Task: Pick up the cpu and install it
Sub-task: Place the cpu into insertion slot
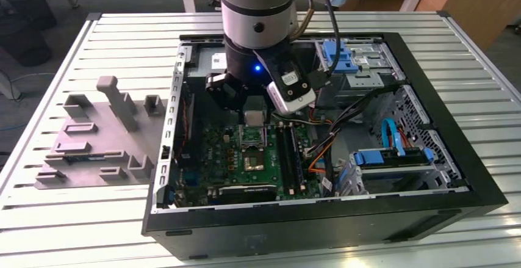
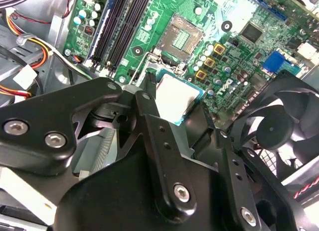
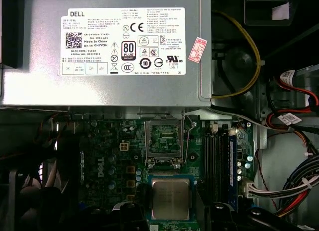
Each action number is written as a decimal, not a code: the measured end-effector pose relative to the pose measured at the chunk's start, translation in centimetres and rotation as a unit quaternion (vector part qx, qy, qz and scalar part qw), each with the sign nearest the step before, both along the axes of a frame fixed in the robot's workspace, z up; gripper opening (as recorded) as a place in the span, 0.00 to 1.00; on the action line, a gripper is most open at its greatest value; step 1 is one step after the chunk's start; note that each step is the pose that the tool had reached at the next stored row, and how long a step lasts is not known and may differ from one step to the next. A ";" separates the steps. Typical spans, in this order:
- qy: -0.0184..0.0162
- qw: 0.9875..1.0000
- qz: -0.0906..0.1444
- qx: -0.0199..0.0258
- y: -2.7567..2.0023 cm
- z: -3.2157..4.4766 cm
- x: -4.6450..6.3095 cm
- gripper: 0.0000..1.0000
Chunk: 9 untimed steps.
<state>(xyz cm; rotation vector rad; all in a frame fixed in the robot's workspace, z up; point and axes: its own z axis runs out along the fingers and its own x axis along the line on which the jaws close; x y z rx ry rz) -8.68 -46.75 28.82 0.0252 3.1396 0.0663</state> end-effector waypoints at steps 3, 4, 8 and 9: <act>0.000 1.000 0.000 0.000 0.00 0.00 0.0 0.47; 0.000 1.000 0.000 0.000 0.00 0.00 0.0 0.47; 0.000 1.000 0.000 0.000 0.00 -0.01 0.0 0.47; 0.000 1.000 0.000 0.000 0.00 -0.03 0.0 0.47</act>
